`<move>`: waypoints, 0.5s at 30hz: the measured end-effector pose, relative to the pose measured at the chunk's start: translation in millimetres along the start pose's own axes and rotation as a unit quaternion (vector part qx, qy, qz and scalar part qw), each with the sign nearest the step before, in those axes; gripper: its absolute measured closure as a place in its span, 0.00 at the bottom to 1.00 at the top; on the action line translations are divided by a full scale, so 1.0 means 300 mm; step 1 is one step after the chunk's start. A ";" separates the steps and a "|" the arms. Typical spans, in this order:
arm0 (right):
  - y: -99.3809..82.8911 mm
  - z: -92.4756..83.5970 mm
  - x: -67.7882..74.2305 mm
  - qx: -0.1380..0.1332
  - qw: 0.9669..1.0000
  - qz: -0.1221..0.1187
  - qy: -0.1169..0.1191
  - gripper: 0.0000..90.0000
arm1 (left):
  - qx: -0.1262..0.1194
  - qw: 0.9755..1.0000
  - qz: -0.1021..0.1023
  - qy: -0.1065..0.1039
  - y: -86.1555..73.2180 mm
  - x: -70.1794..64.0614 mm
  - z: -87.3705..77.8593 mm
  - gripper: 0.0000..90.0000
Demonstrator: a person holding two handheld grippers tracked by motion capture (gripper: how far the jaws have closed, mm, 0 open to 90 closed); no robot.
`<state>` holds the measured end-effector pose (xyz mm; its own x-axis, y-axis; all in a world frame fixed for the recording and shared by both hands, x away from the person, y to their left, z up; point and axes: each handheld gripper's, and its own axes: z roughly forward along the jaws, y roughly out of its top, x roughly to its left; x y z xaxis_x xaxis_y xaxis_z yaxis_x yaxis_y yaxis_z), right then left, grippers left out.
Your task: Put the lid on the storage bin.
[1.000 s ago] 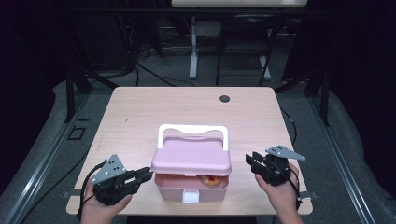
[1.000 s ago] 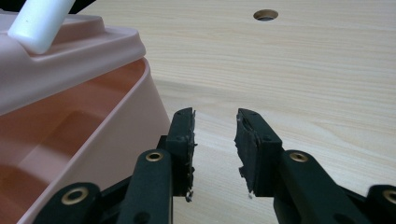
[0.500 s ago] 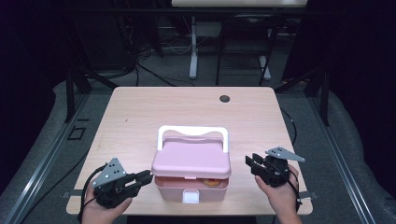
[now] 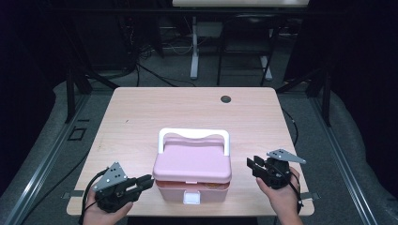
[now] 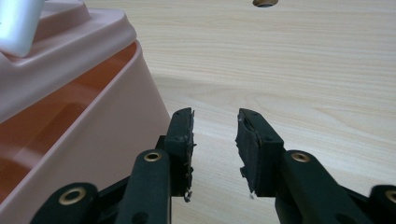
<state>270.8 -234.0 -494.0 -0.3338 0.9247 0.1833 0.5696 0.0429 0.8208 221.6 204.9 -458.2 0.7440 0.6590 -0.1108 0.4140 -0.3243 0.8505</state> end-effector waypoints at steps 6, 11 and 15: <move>-0.003 0.001 -0.004 0.000 1.000 0.004 0.001 0.73 | -0.003 1.000 -0.001 -0.002 -0.009 0.000 -0.003 0.87; -0.002 -0.002 -0.007 -0.002 1.000 0.007 0.001 0.73 | -0.004 1.000 -0.003 0.001 -0.009 0.003 -0.010 0.87; -0.002 -0.002 -0.006 -0.002 1.000 0.006 0.001 0.73 | -0.006 1.000 -0.008 0.005 -0.013 0.011 -0.011 0.87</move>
<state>270.7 -236.1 -494.5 -0.3281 0.9244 0.1945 0.5706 0.0298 0.8207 220.9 210.5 -460.1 0.7314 0.6713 -0.1199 0.4204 -0.3055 0.8543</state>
